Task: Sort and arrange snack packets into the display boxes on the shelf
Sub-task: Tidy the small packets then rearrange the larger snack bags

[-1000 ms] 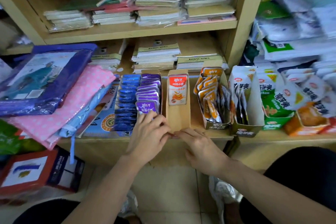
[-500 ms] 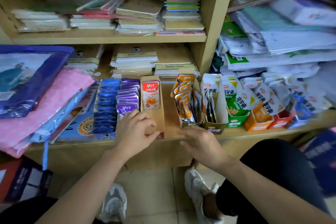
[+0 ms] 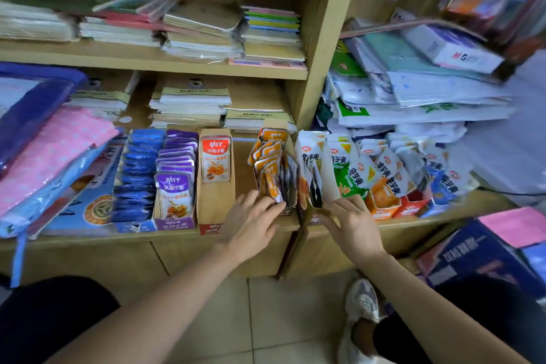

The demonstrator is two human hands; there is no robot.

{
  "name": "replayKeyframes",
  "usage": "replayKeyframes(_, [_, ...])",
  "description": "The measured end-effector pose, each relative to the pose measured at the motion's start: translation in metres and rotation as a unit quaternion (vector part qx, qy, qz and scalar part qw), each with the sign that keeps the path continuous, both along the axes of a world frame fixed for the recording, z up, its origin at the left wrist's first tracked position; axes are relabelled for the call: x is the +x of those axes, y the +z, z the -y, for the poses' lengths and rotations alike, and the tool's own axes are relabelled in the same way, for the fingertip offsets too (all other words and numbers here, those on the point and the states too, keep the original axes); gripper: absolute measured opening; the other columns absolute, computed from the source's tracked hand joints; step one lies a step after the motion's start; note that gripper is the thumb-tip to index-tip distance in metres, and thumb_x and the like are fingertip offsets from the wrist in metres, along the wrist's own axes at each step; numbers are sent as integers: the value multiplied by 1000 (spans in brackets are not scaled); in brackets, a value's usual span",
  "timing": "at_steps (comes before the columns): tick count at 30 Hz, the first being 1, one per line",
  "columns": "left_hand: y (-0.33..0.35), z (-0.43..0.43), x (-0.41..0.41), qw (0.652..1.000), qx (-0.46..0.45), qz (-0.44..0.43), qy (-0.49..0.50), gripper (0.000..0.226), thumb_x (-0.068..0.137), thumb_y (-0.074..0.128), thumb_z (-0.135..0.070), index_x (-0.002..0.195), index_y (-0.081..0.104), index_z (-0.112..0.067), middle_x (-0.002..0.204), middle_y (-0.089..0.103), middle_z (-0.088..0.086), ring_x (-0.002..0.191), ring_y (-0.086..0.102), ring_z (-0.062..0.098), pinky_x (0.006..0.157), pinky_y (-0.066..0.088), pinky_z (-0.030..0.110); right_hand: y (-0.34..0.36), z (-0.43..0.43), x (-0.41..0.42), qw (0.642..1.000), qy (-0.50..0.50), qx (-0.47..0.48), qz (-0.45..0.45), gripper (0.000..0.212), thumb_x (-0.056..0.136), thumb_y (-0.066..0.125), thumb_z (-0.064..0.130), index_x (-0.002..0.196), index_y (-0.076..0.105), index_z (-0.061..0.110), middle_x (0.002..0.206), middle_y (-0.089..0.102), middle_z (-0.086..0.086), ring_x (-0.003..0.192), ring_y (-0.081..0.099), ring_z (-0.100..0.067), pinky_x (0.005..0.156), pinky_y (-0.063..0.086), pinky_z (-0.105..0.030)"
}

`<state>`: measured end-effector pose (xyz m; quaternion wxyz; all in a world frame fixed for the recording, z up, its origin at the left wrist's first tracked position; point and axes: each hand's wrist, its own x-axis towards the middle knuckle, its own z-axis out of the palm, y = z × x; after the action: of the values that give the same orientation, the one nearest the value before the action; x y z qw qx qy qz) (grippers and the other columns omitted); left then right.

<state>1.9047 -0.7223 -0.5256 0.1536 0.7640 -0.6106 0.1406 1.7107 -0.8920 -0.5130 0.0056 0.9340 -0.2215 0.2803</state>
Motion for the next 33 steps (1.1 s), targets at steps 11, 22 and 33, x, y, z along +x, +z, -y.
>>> replayKeyframes(11, [-13,1,-15,992,-110,-58,26,7,84,79,-19,91,79,-23,84,73,-8,78,53,19,62,48,34,-11,37,-6,996,-69,16,46,24,81,82,36,80,77,12,73,70,-4,68,54,-27,62,48,-36])
replayKeyframes(22, [18,-50,-36,955,-190,-215,72,28,75,86,-23,92,65,-16,93,64,-8,76,63,-3,67,52,11,13,-12,-6,973,-44,190,125,28,83,81,27,108,74,15,101,70,3,70,66,-17,64,54,-30])
replayKeyframes(33, [53,-22,-13,889,-71,-399,213,20,80,84,-20,93,73,-30,74,73,-17,68,71,2,67,62,35,-5,-46,39,945,114,303,-35,81,86,77,24,154,34,30,132,42,-1,117,53,-20,98,50,-32])
